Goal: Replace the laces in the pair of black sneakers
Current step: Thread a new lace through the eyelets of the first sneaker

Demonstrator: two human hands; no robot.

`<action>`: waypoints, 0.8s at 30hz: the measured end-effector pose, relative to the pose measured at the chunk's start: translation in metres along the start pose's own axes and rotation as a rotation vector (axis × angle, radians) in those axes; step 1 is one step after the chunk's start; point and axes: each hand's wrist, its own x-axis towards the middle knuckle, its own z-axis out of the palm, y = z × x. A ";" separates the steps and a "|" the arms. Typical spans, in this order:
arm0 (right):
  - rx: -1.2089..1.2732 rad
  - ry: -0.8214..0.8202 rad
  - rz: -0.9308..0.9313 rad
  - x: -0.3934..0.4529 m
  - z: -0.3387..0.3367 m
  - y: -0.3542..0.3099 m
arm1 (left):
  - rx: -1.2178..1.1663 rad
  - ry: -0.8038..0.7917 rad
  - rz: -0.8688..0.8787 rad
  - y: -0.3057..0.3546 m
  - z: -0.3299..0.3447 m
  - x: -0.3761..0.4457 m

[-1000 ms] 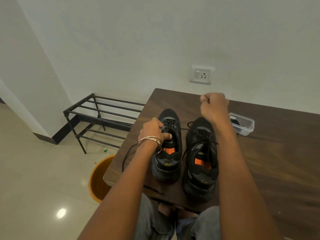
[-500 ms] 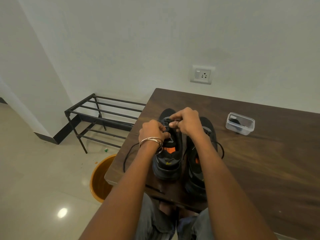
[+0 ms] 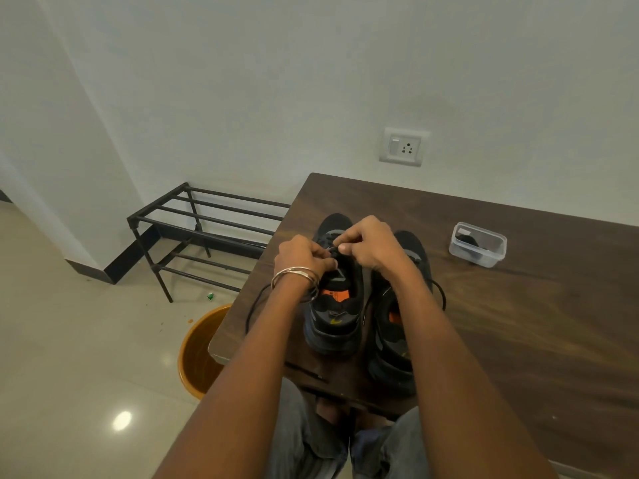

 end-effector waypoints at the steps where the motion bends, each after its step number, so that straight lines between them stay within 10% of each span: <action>1: 0.014 0.037 0.009 0.002 0.000 0.003 | -0.003 0.002 -0.001 0.000 0.000 0.000; 11: -0.326 0.126 -0.026 0.010 0.039 0.010 | -0.016 0.011 -0.024 -0.006 0.001 0.006; 24: -0.043 0.149 0.145 0.017 0.053 0.016 | -0.068 -0.008 -0.017 -0.008 -0.001 0.009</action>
